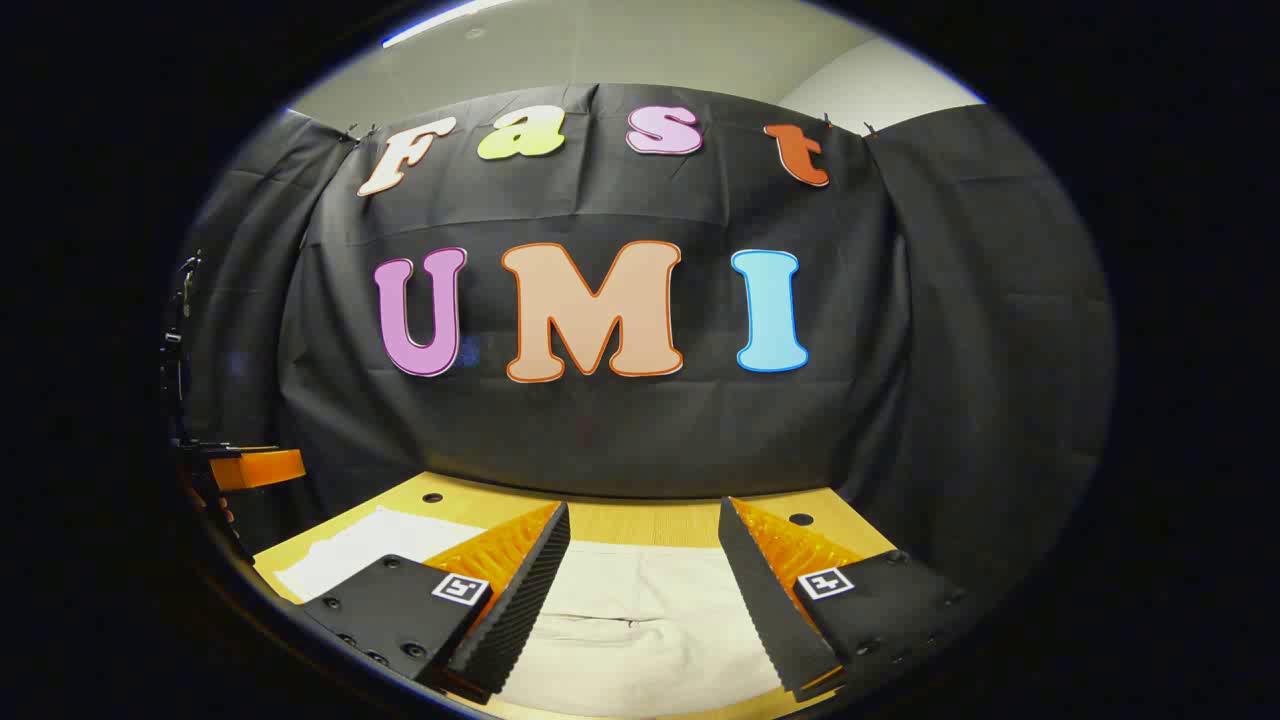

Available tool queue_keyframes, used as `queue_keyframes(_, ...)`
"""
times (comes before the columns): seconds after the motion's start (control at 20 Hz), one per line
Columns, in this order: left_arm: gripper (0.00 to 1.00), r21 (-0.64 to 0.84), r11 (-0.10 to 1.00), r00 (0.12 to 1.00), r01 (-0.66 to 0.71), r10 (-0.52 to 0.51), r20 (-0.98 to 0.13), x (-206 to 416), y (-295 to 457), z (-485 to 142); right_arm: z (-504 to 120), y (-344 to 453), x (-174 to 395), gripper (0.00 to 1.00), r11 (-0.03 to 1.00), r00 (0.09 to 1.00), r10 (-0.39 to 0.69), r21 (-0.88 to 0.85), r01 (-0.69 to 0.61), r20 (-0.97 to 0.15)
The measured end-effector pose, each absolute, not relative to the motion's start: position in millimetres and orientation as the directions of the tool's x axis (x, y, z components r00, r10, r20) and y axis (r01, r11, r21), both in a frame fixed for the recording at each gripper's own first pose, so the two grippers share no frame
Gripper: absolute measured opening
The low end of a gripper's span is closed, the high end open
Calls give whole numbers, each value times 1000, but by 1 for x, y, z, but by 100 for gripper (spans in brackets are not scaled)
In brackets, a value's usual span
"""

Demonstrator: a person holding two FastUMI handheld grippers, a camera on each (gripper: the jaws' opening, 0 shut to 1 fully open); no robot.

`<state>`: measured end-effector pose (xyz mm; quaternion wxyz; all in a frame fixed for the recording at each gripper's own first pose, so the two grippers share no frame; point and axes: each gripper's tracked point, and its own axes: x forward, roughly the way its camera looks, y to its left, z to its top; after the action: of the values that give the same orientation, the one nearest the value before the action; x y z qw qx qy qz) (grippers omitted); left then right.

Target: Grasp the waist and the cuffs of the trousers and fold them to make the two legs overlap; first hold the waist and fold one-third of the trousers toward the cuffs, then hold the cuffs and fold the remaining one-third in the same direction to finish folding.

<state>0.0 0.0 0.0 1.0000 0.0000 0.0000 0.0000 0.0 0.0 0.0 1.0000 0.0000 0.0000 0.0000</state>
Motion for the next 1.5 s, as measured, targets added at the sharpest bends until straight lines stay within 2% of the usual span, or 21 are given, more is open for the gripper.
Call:
queue_keyframes(0.65, 94, 38, 999, 1000, -14, 14, -20, -2, -3, -9, -7, 5, 3, 94, 1000, 1000, 20, -2, -20, -16)
queue_keyframes(0.7, 97, 41, 999, 1000, -12, 13, -20, -2, -2, -8, -8, 4, 3, 94, 1000, 1000, 18, 0, -18, -16)
queue_keyframes(0.75, 94, 47, 999, 1000, -13, 14, -22, -1, 1, -11, -7, 5, 3, 94, 1000, 1000, 17, 0, -17, -16)
queue_keyframes(0.9, 94, 62, 998, 999, -1, 4, -49, 1, 14, -16, -11, 5, 3, 94, 1000, 1000, 13, -6, -13, -23)
queue_keyframes(1.1, 94, 91, 992, 987, 87, -73, -146, -6, 36, -40, -15, 4, 1, 96, 1000, 999, 2, -21, -3, -36)
queue_keyframes(1.25, 94, 172, 969, 954, 178, -127, -271, -14, 55, -74, -17, 4, -1, 94, 1000, 999, -10, -23, 9, -43)
queue_keyframes(1.4, 94, 220, 924, 887, 312, -201, -416, -31, 66, -108, -23, 3, -5, 96, 1000, 998, -21, -23, 20, -58)
queue_keyframes(1.5, 93, 238, 875, 809, 423, -245, -535, -45, 73, -135, -26, 0, -8, 96, 999, 997, -35, -21, 34, -68)
